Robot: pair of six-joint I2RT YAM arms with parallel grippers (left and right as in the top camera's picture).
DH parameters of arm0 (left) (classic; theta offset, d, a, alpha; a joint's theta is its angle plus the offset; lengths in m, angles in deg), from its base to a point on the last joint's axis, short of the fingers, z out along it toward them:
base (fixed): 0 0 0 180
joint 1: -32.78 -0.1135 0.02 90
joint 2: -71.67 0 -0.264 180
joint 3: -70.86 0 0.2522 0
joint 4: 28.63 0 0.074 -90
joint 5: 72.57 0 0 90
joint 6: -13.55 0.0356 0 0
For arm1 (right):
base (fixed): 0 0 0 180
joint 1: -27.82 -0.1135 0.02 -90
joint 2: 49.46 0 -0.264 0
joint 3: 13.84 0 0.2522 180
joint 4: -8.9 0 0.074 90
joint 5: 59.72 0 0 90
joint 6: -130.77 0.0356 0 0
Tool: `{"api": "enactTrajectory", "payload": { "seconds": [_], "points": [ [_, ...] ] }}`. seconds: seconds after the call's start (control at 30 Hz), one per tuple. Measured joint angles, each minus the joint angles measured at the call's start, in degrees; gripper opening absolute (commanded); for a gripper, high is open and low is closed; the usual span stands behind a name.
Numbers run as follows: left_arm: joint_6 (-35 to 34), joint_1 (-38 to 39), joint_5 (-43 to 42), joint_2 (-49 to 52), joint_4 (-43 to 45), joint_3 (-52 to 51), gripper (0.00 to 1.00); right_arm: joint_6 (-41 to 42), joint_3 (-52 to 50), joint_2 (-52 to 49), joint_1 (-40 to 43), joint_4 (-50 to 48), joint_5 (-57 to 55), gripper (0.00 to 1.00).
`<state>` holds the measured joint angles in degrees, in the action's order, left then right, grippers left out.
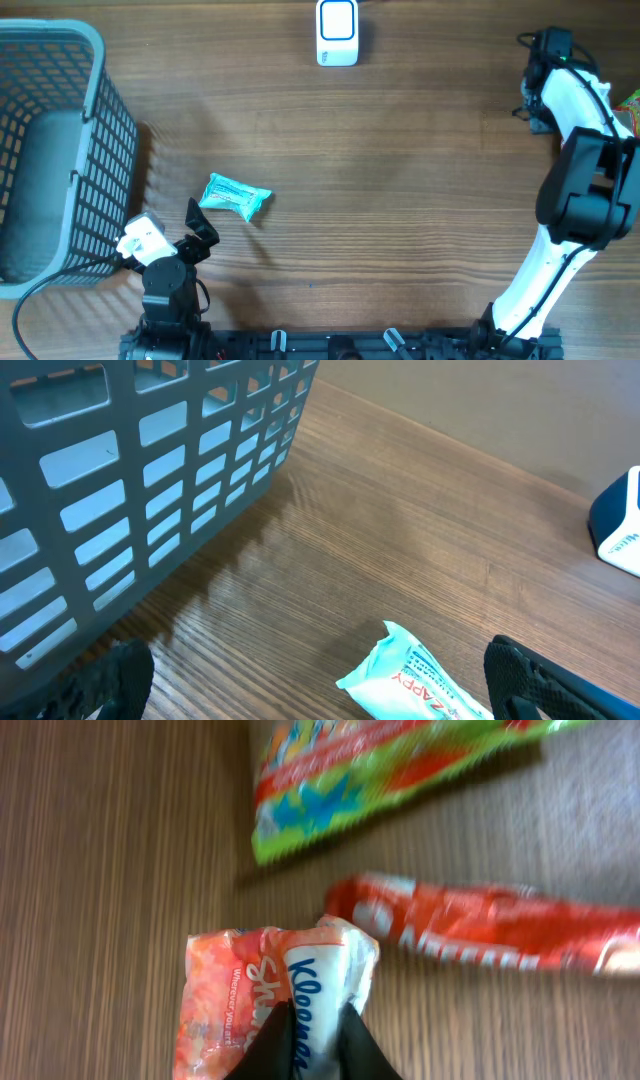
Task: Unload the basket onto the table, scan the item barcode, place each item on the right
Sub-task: 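Carry the box right and release it near the Haribo bag, then reach the right gripper left and grasp the light-blue wipes pack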
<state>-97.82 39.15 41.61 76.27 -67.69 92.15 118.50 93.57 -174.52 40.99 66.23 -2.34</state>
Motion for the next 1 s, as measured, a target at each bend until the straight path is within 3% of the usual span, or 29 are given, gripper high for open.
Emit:
{"api": "enactTrajectory", "payload": {
  "seconds": [0.07,0.17,0.27,0.33,0.43,0.47,0.7,0.77,0.83,0.93,1.0],
  "points": [
    [0.0,0.0,0.0,0.0,0.0,0.0,1.0,-3.9,0.6,0.0,2.2,0.1,-1.1,1.0],
    [0.0,0.0,0.0,0.0,0.0,0.0,1.0,-17.6,1.8,2.1,3.8,0.2,5.9,1.0],
    [0.0,0.0,0.0,0.0,0.0,0.0,1.0,-30.7,2.5,8.5,0.9,0.5,31.5,1.0],
    [0.0,0.0,0.0,0.0,0.0,0.0,1.0,-45.1,3.3,10.5,-5.4,0.2,54.0,1.0],
    [0.0,0.0,0.0,0.0,0.0,0.0,1.0,-63.4,3.4,10.5,-19.2,6.1,66.7,0.94],
    [0.0,0.0,0.0,0.0,0.0,0.0,1.0,-68.8,3.4,10.5,-24.8,6.8,68.0,1.0],
    [0.0,0.0,0.0,0.0,0.0,0.0,1.0,-86.8,3.3,9.4,-51.5,0.9,55.0,0.97],
    [0.0,0.0,0.0,0.0,0.0,0.0,1.0,-92.1,3.3,6.3,-57.1,-1.1,50.4,0.82],
    [0.0,0.0,0.0,0.0,0.0,0.0,1.0,-94.4,3.3,3.4,-59.5,-2.2,48.8,0.83],
    [0.0,0.0,0.0,0.0,0.0,0.0,1.0,-95.9,3.2,1.6,-59.9,-3.4,49.0,0.97],
    [0.0,0.0,0.0,0.0,0.0,0.0,1.0,-96.3,3.2,1.4,-59.9,-3.5,52.5,0.99]
  ]
}}
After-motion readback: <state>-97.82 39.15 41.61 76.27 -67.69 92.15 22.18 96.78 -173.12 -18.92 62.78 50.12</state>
